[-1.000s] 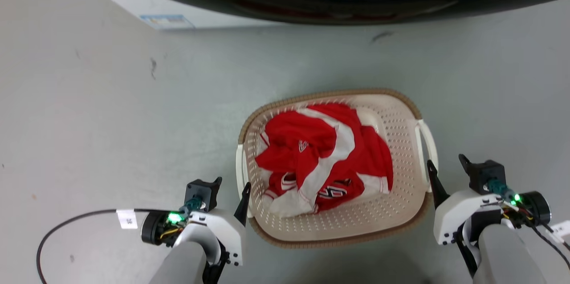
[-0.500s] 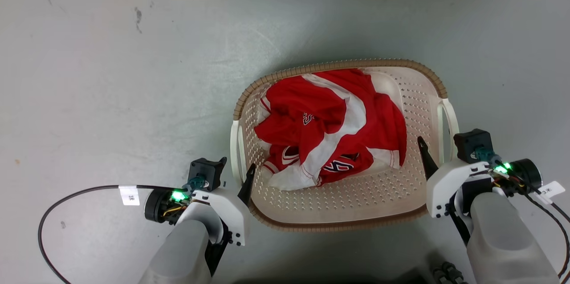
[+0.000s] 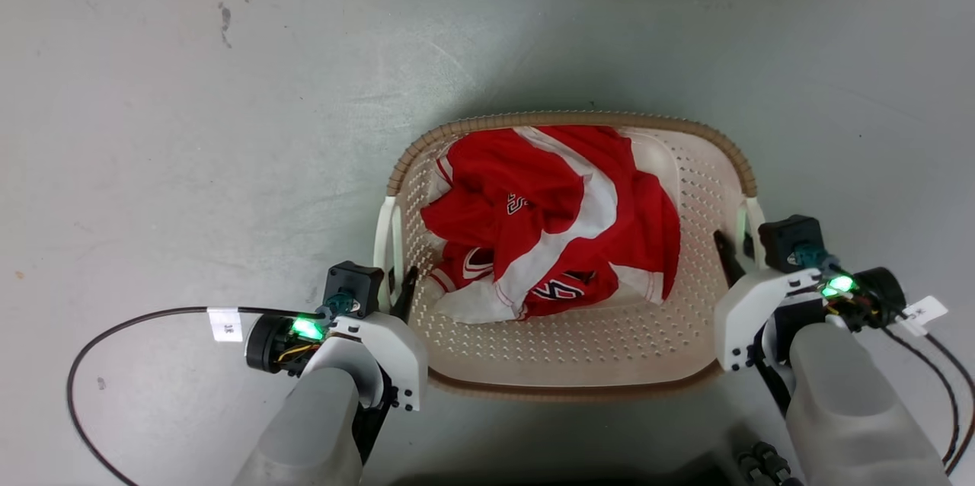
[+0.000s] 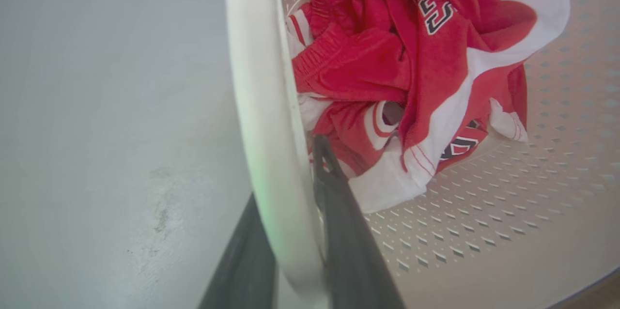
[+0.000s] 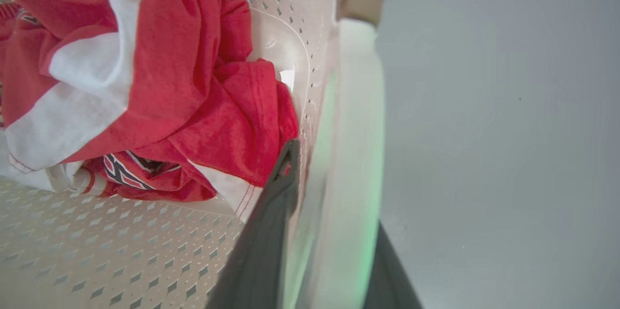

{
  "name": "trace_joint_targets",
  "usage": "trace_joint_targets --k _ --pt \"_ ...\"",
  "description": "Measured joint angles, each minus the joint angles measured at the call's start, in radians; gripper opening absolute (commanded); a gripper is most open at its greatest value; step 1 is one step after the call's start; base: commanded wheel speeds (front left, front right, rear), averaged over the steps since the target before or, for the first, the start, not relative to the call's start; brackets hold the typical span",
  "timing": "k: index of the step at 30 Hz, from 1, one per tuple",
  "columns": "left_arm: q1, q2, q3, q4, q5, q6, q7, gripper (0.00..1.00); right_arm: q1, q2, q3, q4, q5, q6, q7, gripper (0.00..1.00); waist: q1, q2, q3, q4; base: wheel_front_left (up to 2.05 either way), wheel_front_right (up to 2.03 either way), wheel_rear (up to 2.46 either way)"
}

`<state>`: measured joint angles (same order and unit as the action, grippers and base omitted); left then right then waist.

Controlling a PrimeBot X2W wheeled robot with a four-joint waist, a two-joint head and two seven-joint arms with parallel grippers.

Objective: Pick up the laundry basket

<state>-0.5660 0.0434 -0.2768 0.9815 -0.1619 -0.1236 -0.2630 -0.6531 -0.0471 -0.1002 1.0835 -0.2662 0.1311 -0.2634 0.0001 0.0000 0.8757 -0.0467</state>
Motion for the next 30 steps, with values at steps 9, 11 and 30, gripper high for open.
trace_joint_targets --k 9,11,30 --pt "0.005 0.007 -0.015 0.026 -0.009 0.000 0.000 0.00 0.010 0.002 0.046 0.038 0.011 0.000 0.000 0.00 0.0000 0.0000 -0.053 0.002 0.00 0.00 0.00" --pt "0.006 0.007 -0.027 0.044 -0.012 0.000 0.000 0.00 0.018 0.002 0.060 0.050 0.014 0.000 0.000 0.00 0.0000 0.0000 -0.075 0.004 0.00 0.00 0.00" --pt "-0.024 0.009 -0.244 0.237 -0.233 -0.003 0.094 0.00 0.042 -0.003 0.287 0.188 0.156 -0.002 0.067 0.00 -0.0001 0.0000 -0.401 0.036 0.00 0.00 0.00"
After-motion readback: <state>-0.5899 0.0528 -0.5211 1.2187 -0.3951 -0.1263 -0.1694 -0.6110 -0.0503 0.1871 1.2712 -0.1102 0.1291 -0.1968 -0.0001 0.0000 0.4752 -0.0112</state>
